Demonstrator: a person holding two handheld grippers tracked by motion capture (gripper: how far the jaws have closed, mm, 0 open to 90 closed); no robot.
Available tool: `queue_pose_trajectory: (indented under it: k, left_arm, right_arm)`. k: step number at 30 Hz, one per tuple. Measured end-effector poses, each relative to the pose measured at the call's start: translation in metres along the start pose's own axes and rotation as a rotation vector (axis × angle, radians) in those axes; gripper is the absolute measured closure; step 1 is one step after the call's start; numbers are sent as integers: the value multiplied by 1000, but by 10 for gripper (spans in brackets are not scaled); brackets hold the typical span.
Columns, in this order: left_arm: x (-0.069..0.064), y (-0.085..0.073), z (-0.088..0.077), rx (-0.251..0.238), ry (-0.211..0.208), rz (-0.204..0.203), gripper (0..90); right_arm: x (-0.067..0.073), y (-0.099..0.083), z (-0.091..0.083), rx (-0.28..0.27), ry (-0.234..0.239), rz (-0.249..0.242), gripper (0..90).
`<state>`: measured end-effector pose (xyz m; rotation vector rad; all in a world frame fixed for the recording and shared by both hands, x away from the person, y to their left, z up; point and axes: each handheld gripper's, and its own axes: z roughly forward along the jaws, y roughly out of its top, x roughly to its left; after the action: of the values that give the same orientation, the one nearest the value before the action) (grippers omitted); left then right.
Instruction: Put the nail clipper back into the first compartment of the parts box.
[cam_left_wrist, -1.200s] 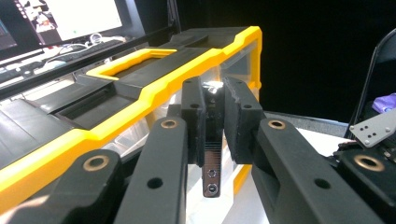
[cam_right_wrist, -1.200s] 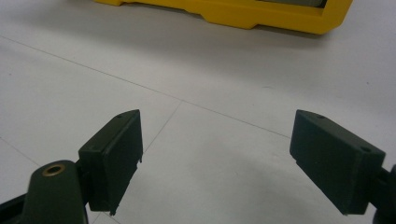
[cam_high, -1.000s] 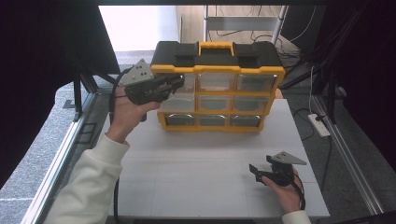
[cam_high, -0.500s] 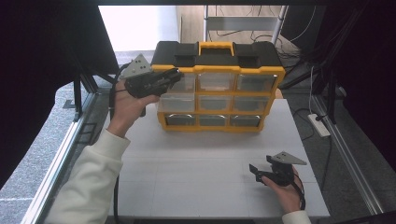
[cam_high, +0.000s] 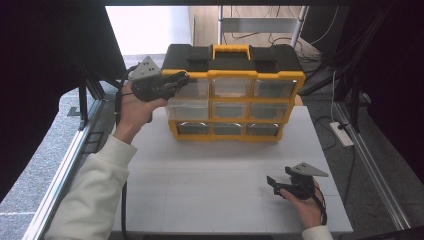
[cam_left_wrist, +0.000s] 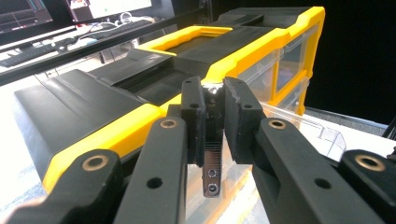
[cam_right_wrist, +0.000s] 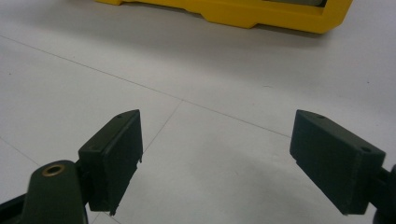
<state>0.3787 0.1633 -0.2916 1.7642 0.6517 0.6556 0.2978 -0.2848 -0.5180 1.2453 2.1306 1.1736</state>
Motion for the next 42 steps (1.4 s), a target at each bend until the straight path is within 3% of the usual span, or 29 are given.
queue_pose_trajectory:
  k: [7,13,18,26,42]
  left_arm:
    - [1,-2,-1,-14,5,-21,748]
    - [-1,-5,-7,-56,-38,-52,428]
    - [-1,-9,-13,-79,-79,-72,328]
    - [-5,-15,-21,-100,-122,-91,310]
    - [-30,-20,-39,-147,-208,-94,307]
  right_arm:
    - [0,0,0,3,1,3,172]
    - [0,0,0,2,0,1,172]
    - [-1,0,0,4,-2,2,172]
    - [-1,1,1,-1,-2,7,172]
    - [-1,2,1,-5,-12,0,171]
